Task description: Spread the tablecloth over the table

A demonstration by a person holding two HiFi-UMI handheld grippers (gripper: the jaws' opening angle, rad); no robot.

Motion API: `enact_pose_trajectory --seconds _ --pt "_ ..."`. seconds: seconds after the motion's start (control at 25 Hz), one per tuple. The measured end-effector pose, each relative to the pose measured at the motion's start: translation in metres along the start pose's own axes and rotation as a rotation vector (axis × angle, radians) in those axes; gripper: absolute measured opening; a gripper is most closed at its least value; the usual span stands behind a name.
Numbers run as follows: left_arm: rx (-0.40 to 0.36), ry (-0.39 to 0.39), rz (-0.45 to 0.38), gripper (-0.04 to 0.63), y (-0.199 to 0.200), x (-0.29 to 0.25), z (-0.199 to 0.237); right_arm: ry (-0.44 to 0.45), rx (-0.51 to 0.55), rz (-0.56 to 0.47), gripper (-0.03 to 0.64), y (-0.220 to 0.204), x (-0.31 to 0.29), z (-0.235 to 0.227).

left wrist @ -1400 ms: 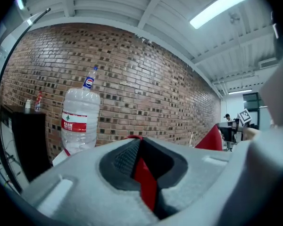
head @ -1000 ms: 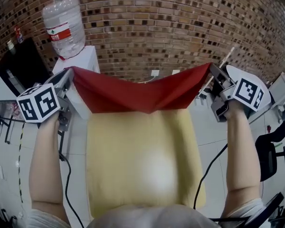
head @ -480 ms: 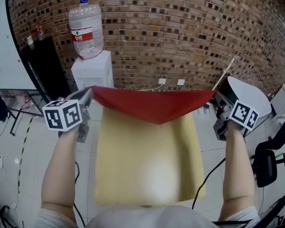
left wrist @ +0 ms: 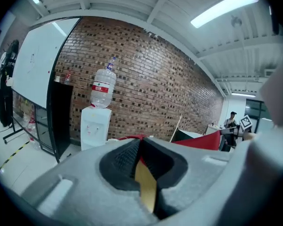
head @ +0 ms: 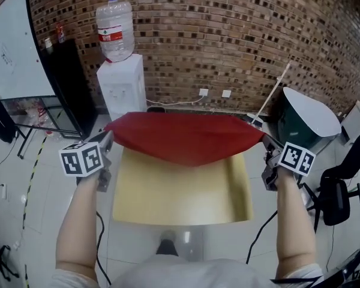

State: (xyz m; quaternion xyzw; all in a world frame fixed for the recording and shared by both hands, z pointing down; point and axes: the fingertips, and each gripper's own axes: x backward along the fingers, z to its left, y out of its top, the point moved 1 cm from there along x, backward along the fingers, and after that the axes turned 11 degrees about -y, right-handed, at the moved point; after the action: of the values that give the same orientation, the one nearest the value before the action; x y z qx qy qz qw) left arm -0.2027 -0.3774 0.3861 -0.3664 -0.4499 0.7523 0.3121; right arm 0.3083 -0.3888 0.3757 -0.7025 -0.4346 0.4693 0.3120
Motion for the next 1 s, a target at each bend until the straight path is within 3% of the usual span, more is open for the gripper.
enact_pose_trajectory --seconds 0.52,0.76,1.0 --pt "0.123 0.043 0.138 0.015 -0.163 0.061 -0.026 -0.069 -0.026 0.124 0.009 -0.146 0.075 -0.050" --pt "0.166 0.074 0.222 0.015 -0.210 0.067 -0.017 -0.123 -0.046 0.174 0.009 -0.193 0.086 -0.071" --pt "0.162 0.089 0.304 0.017 -0.243 0.074 -0.004 -0.152 -0.065 0.232 0.009 -0.232 0.094 -0.086"
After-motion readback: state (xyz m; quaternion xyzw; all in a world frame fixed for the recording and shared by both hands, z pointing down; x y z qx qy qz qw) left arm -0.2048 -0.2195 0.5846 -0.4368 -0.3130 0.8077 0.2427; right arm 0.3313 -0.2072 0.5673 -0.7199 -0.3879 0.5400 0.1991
